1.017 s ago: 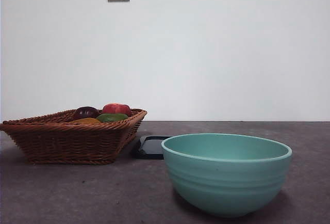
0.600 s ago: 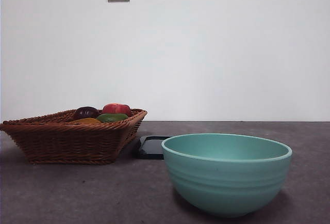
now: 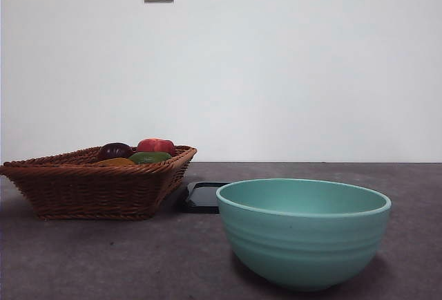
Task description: Pick up the wifruite, put it on the bowl, pick up the plate, put it on desk
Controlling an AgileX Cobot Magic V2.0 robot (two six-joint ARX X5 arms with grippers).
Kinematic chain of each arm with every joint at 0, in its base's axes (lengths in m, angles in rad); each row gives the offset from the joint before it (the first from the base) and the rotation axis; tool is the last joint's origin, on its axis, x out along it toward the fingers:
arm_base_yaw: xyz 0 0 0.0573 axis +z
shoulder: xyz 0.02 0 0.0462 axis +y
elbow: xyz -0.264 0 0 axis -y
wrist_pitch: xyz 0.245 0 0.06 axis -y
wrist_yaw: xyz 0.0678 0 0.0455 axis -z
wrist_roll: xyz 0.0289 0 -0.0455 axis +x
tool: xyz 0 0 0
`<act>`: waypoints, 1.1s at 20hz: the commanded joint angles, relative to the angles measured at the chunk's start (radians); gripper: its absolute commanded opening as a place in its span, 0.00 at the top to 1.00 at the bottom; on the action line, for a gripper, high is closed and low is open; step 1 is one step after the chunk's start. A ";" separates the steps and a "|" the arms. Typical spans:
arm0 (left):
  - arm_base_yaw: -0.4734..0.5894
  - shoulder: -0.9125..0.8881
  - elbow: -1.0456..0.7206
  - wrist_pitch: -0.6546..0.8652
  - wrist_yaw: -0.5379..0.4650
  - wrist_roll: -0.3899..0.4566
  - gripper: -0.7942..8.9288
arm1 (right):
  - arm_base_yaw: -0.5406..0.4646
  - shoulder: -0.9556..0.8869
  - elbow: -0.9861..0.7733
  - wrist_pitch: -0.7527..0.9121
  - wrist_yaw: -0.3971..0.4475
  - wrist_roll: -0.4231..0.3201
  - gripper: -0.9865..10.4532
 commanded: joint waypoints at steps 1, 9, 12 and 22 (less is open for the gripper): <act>-0.004 0.006 0.020 0.009 0.003 0.018 0.33 | 0.004 0.005 0.015 0.008 0.000 -0.011 0.37; -0.004 0.021 0.020 0.009 -0.004 0.010 0.33 | 0.004 0.002 0.015 0.007 -0.003 -0.008 0.37; -0.004 0.073 0.021 0.005 -0.038 0.008 0.33 | 0.004 0.002 0.015 0.007 -0.003 -0.008 0.37; -0.124 0.451 0.122 0.011 -0.312 0.206 0.34 | 0.004 0.002 0.015 0.007 -0.003 -0.008 0.37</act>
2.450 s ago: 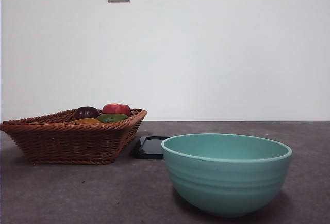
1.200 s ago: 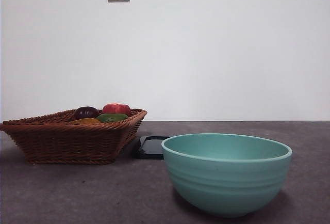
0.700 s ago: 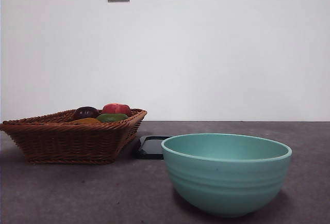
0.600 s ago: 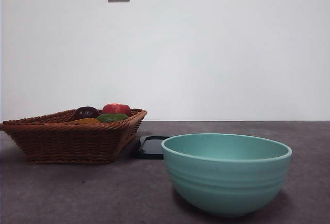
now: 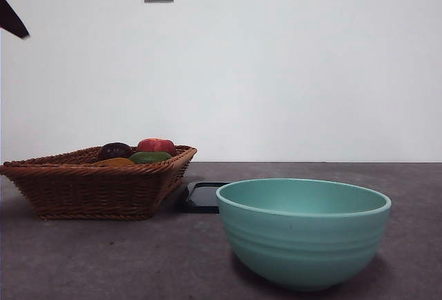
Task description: Pick up the wifruite, put it on the bowl, pick up the plate, put it on desk
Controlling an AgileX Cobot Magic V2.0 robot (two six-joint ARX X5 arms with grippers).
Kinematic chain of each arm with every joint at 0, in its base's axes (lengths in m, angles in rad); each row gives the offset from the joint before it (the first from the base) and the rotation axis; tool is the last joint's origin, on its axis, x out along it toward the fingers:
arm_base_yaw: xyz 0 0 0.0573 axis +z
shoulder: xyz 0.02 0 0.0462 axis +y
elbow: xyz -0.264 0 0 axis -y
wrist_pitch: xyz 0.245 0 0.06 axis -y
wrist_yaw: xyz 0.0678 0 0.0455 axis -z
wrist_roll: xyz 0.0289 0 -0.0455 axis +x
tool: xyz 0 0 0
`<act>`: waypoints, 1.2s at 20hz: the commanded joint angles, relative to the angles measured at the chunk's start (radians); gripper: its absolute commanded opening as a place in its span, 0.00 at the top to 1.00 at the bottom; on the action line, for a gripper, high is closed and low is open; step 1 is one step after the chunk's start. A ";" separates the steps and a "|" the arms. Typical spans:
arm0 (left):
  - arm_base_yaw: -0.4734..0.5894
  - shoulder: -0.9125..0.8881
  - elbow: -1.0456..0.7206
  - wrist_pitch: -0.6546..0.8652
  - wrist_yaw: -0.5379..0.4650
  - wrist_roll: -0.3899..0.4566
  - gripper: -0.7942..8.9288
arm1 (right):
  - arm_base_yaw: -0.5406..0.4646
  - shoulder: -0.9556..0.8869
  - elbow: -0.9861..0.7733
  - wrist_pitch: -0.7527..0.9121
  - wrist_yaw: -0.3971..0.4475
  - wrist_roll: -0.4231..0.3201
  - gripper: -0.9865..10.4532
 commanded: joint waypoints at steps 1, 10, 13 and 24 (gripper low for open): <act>-0.040 0.104 0.063 0.010 -0.082 0.105 0.34 | 0.004 0.003 0.015 0.008 -0.003 -0.007 0.37; -0.078 0.435 0.163 0.116 -0.200 0.196 0.34 | 0.004 0.003 0.015 0.008 -0.003 -0.007 0.37; -0.081 0.507 0.163 0.184 -0.199 0.206 0.34 | 0.004 0.003 0.015 0.008 -0.003 -0.007 0.37; -0.090 0.689 0.163 0.213 -0.199 0.209 0.34 | 0.004 0.003 0.015 0.008 -0.003 -0.007 0.37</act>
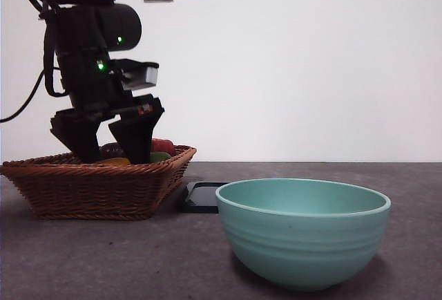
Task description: Pick up the wifruite, put it on the bowl, pick up the plate, put it on desk
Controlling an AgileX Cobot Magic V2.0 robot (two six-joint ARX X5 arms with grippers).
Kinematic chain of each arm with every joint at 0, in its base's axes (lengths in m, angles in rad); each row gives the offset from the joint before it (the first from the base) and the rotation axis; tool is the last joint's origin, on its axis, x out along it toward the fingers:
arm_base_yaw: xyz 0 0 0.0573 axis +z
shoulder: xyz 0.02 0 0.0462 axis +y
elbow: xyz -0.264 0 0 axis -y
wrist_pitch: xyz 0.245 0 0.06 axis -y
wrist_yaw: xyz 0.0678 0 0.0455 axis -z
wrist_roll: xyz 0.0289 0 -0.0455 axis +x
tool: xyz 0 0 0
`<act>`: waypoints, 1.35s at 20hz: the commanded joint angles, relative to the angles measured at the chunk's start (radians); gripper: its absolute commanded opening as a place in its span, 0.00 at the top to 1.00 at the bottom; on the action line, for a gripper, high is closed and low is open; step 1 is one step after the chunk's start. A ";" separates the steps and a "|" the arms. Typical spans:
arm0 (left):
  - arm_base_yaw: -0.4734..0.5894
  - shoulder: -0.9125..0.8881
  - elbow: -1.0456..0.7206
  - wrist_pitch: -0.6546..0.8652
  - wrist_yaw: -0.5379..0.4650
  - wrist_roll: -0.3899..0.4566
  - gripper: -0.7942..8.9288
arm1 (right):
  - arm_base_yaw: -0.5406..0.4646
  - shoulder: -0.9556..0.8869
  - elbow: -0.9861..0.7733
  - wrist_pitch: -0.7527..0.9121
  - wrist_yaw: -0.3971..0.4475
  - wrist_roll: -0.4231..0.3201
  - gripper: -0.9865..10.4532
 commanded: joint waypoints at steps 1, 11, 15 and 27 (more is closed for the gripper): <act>-0.007 0.042 0.023 0.007 -0.001 0.002 0.34 | 0.004 0.003 0.015 0.008 -0.003 -0.007 0.37; -0.008 0.043 0.030 -0.029 -0.002 0.000 0.67 | 0.004 0.003 0.015 0.008 -0.002 -0.008 0.37; -0.006 0.041 0.130 -0.135 -0.002 -0.007 0.67 | 0.004 0.003 0.015 0.008 -0.002 -0.008 0.37; -0.111 -0.273 0.261 -0.450 -0.001 -0.182 0.67 | 0.004 -0.083 0.016 -0.064 -0.002 -0.007 0.37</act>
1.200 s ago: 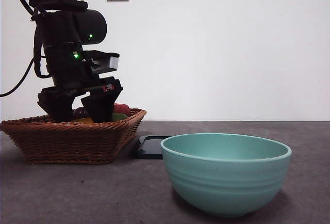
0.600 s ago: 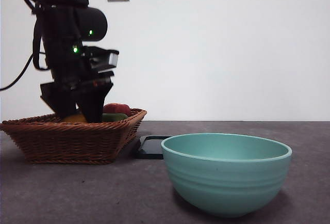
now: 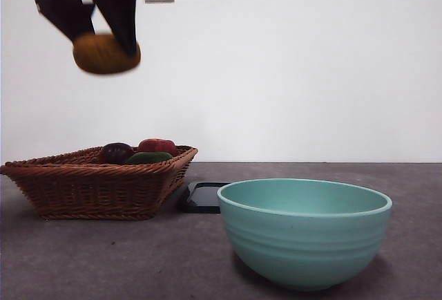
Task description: Pick up the wifruite, put it on the bowl, pick up the plate, put it on desk
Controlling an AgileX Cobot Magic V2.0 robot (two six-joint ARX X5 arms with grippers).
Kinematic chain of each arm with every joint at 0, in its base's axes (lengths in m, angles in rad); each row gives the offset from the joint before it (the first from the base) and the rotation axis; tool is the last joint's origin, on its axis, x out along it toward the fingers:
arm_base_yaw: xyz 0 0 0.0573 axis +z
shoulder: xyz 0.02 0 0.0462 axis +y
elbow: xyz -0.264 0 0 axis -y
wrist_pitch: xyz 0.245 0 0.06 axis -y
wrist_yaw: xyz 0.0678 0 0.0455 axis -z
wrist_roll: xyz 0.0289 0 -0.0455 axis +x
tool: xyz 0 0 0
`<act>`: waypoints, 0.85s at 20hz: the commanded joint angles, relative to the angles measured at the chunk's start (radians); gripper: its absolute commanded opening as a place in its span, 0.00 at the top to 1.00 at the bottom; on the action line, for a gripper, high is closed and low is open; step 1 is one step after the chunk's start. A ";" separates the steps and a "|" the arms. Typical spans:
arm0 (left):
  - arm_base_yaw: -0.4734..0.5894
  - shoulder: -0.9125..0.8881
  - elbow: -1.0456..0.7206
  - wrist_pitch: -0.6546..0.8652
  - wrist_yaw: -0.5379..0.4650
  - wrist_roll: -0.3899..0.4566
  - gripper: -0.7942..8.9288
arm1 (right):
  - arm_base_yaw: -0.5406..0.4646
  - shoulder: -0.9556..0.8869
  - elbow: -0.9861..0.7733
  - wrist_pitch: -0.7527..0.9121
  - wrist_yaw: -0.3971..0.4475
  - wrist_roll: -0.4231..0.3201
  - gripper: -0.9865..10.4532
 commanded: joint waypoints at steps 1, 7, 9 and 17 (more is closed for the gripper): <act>-0.056 -0.027 0.019 -0.056 0.001 -0.058 0.67 | 0.004 -0.029 0.016 -0.032 -0.002 -0.007 0.37; -0.268 -0.072 0.019 -0.120 0.001 -0.161 0.67 | 0.004 -0.106 0.016 -0.126 -0.002 0.009 0.37; -0.337 -0.072 0.017 -0.106 0.001 -0.200 0.67 | 0.004 -0.119 0.016 -0.153 -0.002 0.012 0.37; -0.531 -0.041 0.017 -0.019 0.000 -0.357 0.67 | 0.004 -0.132 0.017 -0.173 -0.003 0.016 0.37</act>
